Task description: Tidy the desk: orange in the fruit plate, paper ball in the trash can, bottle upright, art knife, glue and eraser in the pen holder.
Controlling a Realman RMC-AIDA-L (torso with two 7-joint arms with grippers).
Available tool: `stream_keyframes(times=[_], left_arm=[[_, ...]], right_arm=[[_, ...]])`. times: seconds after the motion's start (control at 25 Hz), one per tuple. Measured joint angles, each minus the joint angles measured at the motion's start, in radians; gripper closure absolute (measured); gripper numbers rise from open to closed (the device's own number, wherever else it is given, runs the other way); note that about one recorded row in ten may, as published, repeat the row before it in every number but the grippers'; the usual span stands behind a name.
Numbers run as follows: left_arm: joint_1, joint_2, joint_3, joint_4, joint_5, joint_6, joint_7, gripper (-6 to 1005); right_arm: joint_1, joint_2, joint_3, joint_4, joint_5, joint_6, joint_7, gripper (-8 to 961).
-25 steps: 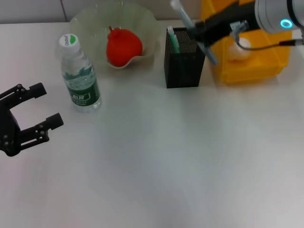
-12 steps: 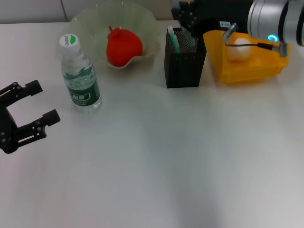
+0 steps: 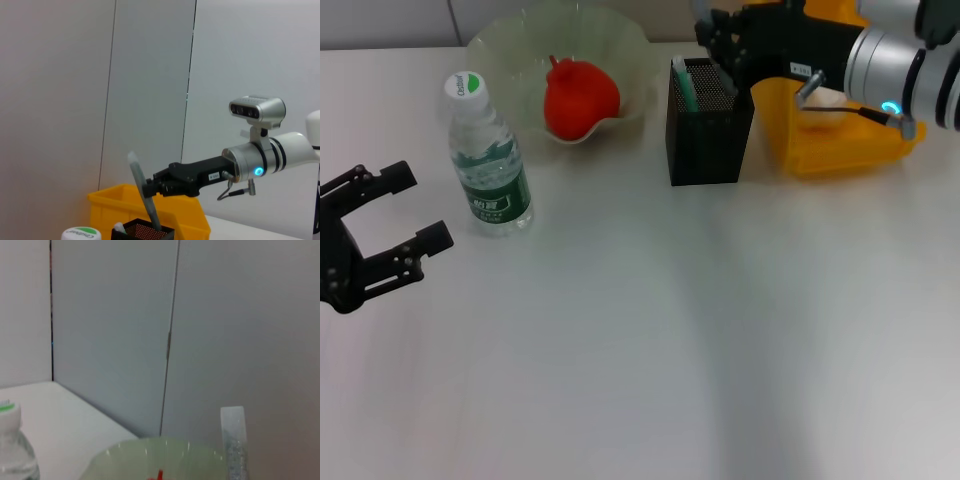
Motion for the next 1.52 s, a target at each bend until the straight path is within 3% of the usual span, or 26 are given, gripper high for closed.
stream_keyframes(times=[0.32, 0.6, 0.88, 1.0, 1.04, 1.08, 1.12, 1.2, 1.32, 1.48, 1.52], left_arm=[[-0.012, 0.000, 0.000, 0.001, 0.000, -0.019, -0.014, 194], [-0.014, -0.001, 0.002, 0.000, 0.000, -0.025, -0.012, 194], [-0.018, 0.003, 0.003, 0.000, 0.000, -0.022, -0.019, 193], [-0.019, 0.010, 0.008, 0.004, 0.000, -0.012, -0.034, 193], [-0.019, 0.013, 0.009, 0.005, 0.001, -0.006, -0.038, 193], [-0.022, 0.018, 0.010, 0.003, 0.005, 0.005, -0.041, 193], [-0.025, 0.022, 0.010, 0.001, 0.009, 0.016, -0.041, 193], [-0.026, 0.024, 0.011, 0.001, 0.012, 0.022, -0.041, 193], [-0.040, 0.032, 0.012, -0.001, 0.057, 0.061, -0.047, 193], [-0.058, 0.037, 0.012, -0.004, 0.111, 0.084, -0.055, 193], [-0.063, 0.037, 0.012, -0.005, 0.127, 0.088, -0.056, 193]], right_arm=[[0.054, 0.000, 0.008, 0.111, 0.002, 0.006, -0.057, 822], [0.063, 0.000, 0.021, 0.127, 0.002, 0.006, -0.060, 794], [0.048, -0.001, 0.071, 0.108, 0.003, -0.053, -0.049, 521], [0.017, -0.004, 0.157, 0.062, 0.001, -0.209, -0.018, 436], [-0.007, -0.014, 0.219, 0.024, -0.005, -0.362, 0.004, 408], [-0.007, -0.014, 0.219, 0.024, -0.005, -0.362, 0.004, 379], [-0.028, -0.030, 0.268, 0.002, -0.007, -0.519, 0.015, 351], [-0.038, -0.039, 0.287, -0.004, -0.007, -0.593, 0.016, 313], [-0.067, -0.080, 0.313, -0.009, -0.045, -0.823, 0.016, 255], [-0.079, -0.086, 0.323, -0.004, -0.144, -0.920, 0.006, 199], [-0.100, -0.075, 0.330, 0.000, -0.188, -0.945, -0.038, 185]])
